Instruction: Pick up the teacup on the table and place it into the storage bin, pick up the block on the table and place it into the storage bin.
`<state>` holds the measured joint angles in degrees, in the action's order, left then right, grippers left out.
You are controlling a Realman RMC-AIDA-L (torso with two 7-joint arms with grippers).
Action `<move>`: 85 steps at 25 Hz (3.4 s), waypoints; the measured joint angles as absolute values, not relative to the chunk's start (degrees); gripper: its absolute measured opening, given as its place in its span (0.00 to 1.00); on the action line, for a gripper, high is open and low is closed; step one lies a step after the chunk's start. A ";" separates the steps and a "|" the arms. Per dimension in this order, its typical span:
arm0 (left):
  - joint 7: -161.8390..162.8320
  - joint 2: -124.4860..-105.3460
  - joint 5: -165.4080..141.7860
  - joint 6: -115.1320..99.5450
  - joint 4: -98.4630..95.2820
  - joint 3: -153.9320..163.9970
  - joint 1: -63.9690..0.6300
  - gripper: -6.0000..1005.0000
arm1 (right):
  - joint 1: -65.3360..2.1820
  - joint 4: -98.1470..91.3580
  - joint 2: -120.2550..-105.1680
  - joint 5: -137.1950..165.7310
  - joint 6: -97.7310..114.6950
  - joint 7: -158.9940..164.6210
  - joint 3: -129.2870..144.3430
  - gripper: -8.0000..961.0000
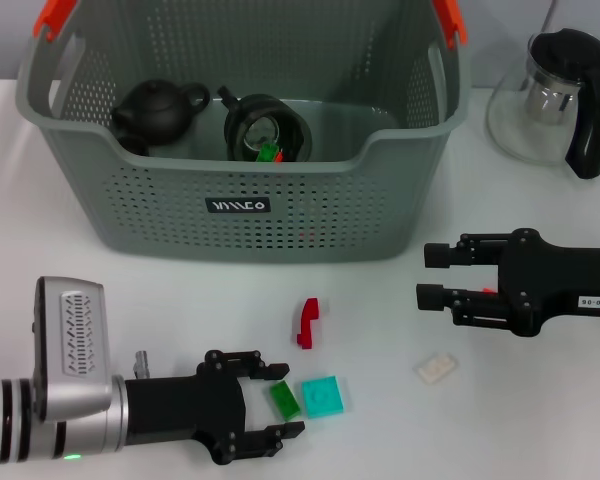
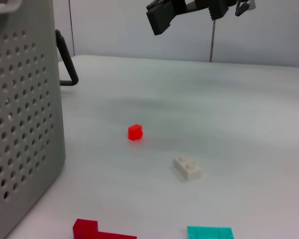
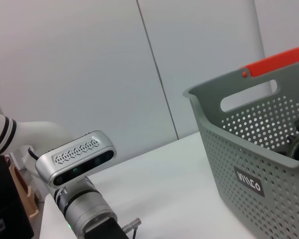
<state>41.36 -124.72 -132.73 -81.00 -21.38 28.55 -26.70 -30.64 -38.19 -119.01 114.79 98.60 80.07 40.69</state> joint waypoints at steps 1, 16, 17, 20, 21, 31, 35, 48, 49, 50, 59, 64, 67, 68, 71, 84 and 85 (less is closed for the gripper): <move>41.35 -124.72 -132.74 -80.97 -21.35 28.56 -26.72 0.65 | -30.64 -38.15 -119.01 114.79 98.42 80.07 40.69 0.62; 39.18 -124.70 -132.68 -80.87 -21.67 28.48 -26.89 0.48 | -30.94 -38.20 -119.00 114.79 97.90 80.07 40.70 0.62; 39.19 -124.67 -132.69 -80.93 -21.77 28.42 -26.89 0.46 | -30.97 -38.24 -119.00 114.78 97.90 80.07 40.70 0.62; 39.36 -124.60 -132.74 -81.59 -22.30 28.23 -26.89 0.44 | -31.06 -38.28 -119.00 114.78 97.90 80.07 40.69 0.62; 39.71 -124.53 -132.72 -82.38 -22.69 28.17 -26.88 0.44 | -31.08 -38.29 -119.00 114.78 97.91 80.07 40.69 0.62; 49.76 -121.38 -130.44 -109.89 -29.75 13.66 -28.75 0.43 | -31.23 -38.40 -119.00 114.69 97.92 80.07 40.70 0.62; 56.01 -120.32 -123.32 -115.61 -29.87 10.31 -30.81 0.43 | -31.38 -38.42 -119.01 114.69 97.91 80.07 40.69 0.62; 87.22 -118.90 -105.24 -98.73 -38.35 16.48 -41.86 0.42 | -31.53 -38.06 -119.06 114.75 97.90 80.06 40.69 0.62; 90.23 -118.87 -106.09 -95.35 -40.48 19.71 -42.24 0.42 | -31.53 -38.06 -119.05 114.75 97.91 80.06 40.69 0.62; 92.25 -118.80 -106.84 -92.72 -42.06 22.79 -42.37 0.42 | -31.52 -38.04 -119.05 114.76 97.91 80.06 40.70 0.62; 109.73 -119.15 -118.77 -76.07 -53.34 44.27 -42.61 0.42 | -31.57 -38.05 -119.09 114.77 97.91 80.02 40.69 0.62; 111.63 -121.00 -121.50 -71.41 -55.46 46.56 -41.92 0.43 | -31.52 -38.07 -119.09 114.74 97.89 79.97 40.69 0.62; 111.50 -121.48 -121.35 -71.24 -56.07 46.97 -41.56 0.45 | -31.37 -38.04 -119.05 114.72 97.85 79.95 40.69 0.62; 111.50 -121.61 -120.86 -71.43 -56.45 46.63 -41.46 0.49 | -31.33 -38.04 -119.04 114.71 97.85 79.93 40.69 0.62; 111.50 -121.70 -116.84 -73.42 -57.58 44.89 -40.62 0.62 | -31.21 -37.98 -119.02 114.69 97.82 79.82 40.69 0.62; 91.94 -119.50 -75.25 -106.38 -40.71 31.79 -31.81 0.71 | -31.25 -37.88 -119.00 114.69 97.73 79.55 40.69 0.62; 90.71 -119.54 -77.30 -107.47 -40.71 31.93 -31.17 0.71 | -31.32 -37.88 -119.00 114.71 97.73 79.55 40.69 0.62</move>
<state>90.71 -119.54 -77.30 -107.47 -40.71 31.93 -31.17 -31.32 -37.88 -119.00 114.71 97.73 79.55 40.69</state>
